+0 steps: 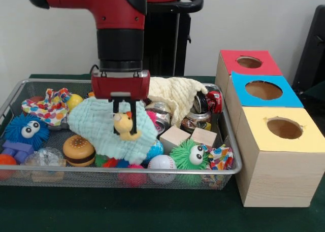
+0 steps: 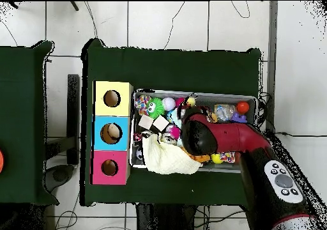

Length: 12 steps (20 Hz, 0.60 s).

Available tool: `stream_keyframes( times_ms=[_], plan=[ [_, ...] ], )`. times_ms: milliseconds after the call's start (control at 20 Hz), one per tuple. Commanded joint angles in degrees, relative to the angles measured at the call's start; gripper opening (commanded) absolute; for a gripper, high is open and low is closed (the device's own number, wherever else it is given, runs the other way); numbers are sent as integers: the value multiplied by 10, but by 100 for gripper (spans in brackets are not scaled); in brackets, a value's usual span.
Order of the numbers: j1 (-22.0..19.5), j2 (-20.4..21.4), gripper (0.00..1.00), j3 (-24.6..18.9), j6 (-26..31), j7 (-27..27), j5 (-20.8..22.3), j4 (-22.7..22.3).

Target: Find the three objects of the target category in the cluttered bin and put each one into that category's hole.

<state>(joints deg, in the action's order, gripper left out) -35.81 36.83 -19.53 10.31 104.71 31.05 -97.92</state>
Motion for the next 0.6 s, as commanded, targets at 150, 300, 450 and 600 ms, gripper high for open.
stream_keyframes(
  times_ms=[150, 300, 450, 600],
  plan=[
    [28, 92, 0, 2, 97, 65, -67, -77],
    [47, 108, 0, 14, 108, 76, -87, -87],
    [62, 117, 0, 26, 121, 86, -107, -94],
    [84, 123, 0, 43, 132, 97, -124, -94]
  ],
)
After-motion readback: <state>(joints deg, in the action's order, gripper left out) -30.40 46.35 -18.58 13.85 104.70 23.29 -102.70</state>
